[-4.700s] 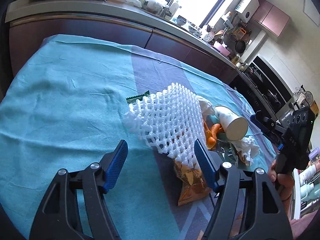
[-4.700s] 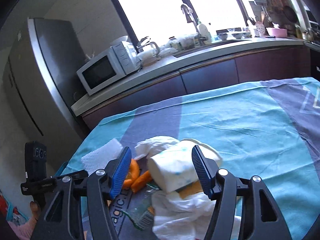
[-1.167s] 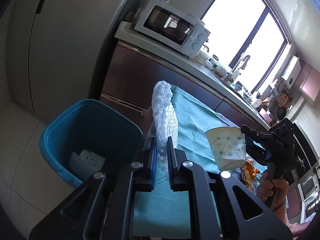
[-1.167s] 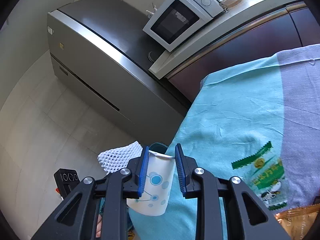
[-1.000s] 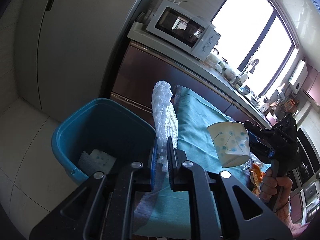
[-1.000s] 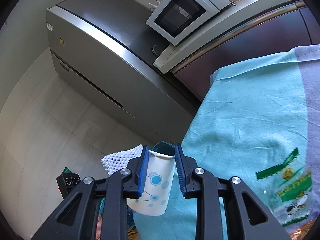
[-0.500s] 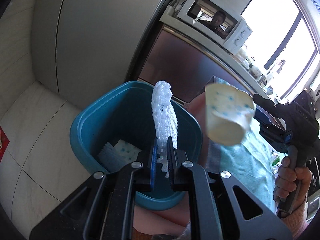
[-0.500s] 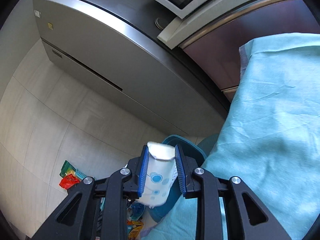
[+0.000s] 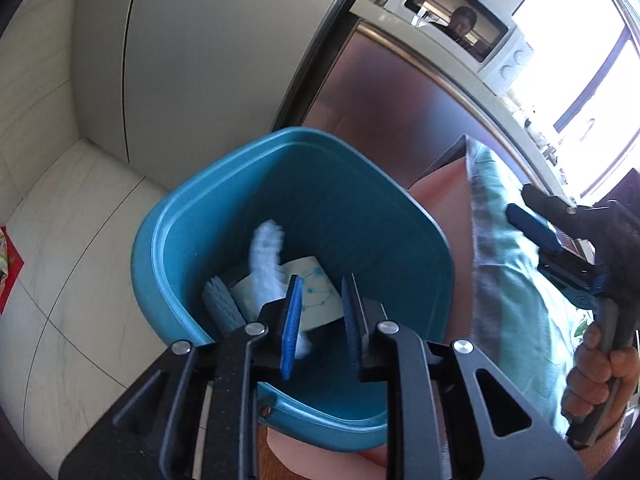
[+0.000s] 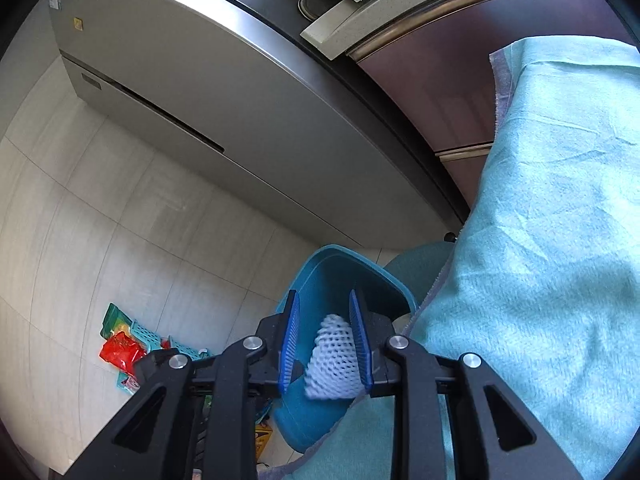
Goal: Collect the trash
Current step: 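Carry the foam net and paper cup over the teal bin and release both, then move both open tools back to the trash pile, then grasp the brown snack bag with the left tool while the right tool grasps the white tissue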
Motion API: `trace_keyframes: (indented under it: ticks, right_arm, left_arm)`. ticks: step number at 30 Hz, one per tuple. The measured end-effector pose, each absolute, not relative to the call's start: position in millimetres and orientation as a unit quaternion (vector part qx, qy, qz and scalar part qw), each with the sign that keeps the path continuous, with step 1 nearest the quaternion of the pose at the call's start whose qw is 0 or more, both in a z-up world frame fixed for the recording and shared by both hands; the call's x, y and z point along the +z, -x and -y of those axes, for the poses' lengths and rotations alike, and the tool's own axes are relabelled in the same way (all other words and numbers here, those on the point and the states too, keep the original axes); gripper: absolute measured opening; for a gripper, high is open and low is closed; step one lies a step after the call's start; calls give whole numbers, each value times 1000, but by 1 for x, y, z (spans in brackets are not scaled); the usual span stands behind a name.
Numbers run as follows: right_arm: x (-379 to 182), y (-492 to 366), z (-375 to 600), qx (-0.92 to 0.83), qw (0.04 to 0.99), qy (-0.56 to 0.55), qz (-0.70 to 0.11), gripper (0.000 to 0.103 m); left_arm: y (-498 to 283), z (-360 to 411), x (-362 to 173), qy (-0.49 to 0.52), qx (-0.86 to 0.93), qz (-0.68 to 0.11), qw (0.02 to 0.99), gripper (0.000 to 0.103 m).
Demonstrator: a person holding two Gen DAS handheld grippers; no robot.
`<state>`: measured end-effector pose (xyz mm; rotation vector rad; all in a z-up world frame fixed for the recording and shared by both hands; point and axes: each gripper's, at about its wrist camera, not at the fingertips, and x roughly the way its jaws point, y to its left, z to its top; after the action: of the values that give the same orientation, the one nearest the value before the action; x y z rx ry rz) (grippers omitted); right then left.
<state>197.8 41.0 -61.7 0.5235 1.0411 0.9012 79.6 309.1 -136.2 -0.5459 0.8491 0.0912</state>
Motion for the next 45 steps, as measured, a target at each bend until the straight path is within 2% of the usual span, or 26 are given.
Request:
trace_keyframes:
  ticks: [10, 17, 20, 26, 35, 45]
  right_arm:
    - [-39, -176, -22, 424, 761, -206, -446, 36]
    - [-11, -148, 19, 422, 792, -173, -406, 47]
    - [-2, -134, 44, 412, 809, -166, -385, 49]
    - [5, -102, 109, 366, 845, -159, -356, 52]
    - [6, -42, 233, 215, 905, -172, -325, 60]
    - [-16, 16, 352, 55, 923, -210, -317, 67]
  left_arm:
    - [-73, -303, -129, 248, 53, -393, 884, 27]
    - [-63, -266, -92, 211, 7, -360, 909, 40]
    - [-60, -240, -75, 196, -35, -348, 916, 46]
    - [-63, -158, -63, 154, -153, -358, 908, 47]
    - [-60, -48, -57, 101, -295, -379, 871, 58]
    - [-62, 16, -72, 80, -350, -420, 833, 61]
